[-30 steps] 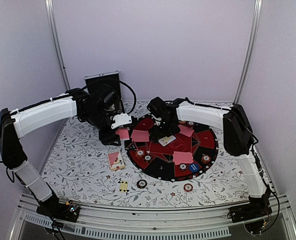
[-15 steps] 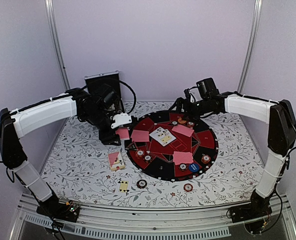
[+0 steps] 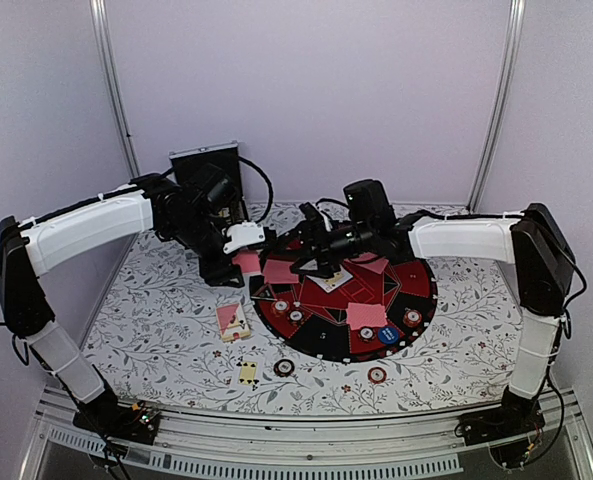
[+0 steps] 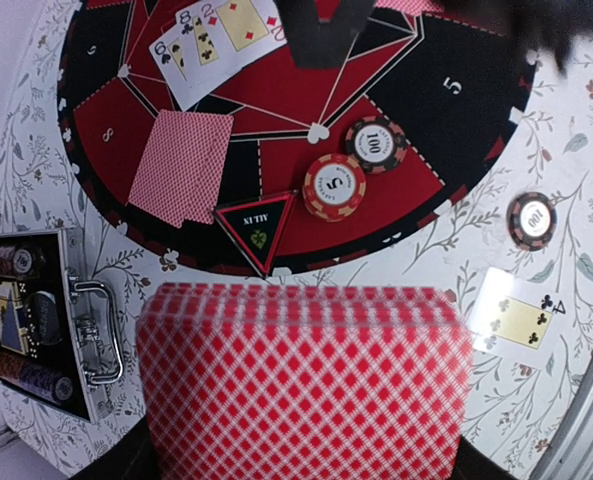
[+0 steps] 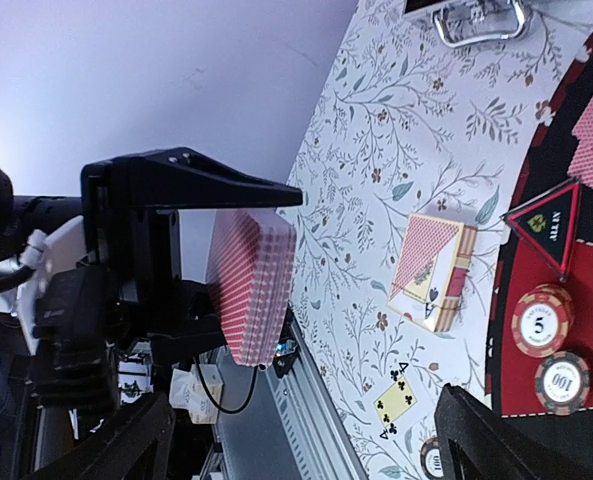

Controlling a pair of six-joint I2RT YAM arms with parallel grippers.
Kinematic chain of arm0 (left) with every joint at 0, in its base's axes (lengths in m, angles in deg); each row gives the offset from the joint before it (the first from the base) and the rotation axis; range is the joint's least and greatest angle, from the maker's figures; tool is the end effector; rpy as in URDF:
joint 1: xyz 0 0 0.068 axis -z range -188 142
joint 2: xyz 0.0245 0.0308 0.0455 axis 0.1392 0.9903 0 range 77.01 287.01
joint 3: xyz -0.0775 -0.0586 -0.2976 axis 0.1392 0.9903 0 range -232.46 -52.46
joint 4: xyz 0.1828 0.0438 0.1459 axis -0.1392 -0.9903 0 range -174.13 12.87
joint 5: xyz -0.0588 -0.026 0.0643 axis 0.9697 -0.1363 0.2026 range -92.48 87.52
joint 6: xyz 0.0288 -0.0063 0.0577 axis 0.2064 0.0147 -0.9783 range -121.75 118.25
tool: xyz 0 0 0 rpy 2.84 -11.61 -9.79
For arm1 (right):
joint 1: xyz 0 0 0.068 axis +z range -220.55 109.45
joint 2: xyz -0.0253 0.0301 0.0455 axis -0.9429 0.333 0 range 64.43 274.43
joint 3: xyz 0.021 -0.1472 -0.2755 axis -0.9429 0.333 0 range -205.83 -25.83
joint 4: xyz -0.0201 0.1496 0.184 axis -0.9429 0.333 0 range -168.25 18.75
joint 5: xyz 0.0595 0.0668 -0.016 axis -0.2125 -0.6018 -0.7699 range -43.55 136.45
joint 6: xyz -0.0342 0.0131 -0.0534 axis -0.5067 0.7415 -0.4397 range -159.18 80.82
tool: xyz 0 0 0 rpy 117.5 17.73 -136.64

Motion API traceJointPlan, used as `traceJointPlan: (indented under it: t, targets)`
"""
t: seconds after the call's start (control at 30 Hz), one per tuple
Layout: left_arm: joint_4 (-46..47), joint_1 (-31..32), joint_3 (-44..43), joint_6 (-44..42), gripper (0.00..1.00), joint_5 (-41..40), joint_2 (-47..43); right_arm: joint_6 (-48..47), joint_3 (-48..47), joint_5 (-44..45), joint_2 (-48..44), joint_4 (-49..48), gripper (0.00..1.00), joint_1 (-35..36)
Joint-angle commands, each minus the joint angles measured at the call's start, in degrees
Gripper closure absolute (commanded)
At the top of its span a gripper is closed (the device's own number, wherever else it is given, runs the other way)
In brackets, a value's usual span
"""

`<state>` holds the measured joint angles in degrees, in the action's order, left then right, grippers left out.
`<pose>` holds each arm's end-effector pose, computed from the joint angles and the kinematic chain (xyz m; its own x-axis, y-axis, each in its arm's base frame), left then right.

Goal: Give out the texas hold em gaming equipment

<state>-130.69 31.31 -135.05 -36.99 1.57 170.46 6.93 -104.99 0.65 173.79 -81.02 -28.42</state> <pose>0.2446 -0.2050 0.3236 -0.1917 0.9008 -0.3896 0.9381 0.2849 0.1972 0.3008 0.3208 0.2926 -0.9140 -0.1493 -0.3772 -0.4051 0.2854 0.8686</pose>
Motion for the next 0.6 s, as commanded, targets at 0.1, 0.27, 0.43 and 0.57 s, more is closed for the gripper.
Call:
traceJointPlan:
  t: [0.1, 0.27, 0.43, 0.57]
  targets:
    - [1.3, -0.6, -2.2, 0.6, 1.0, 0.7, 0.4, 5.0, -2.6, -3.9, 4.9, -6.1, 0.06, 3.4]
    - [1.3, -0.6, -2.4, 0.7, 1.0, 1.1, 0.5, 7.6, -2.6, -5.1, 6.4, -9.4, 0.07, 3.8]
    - [1.0, -0.6, -2.1, 0.6, 1.0, 1.5, 0.3, 11.8, -2.7, -6.2, 8.4, -15.4, 0.07, 3.9]
    - [0.9, -0.6, -2.0, 0.6, 1.0, 1.3, 0.1, 15.3, -3.0, -6.8, 9.9, -19.8, 0.08, 4.2]
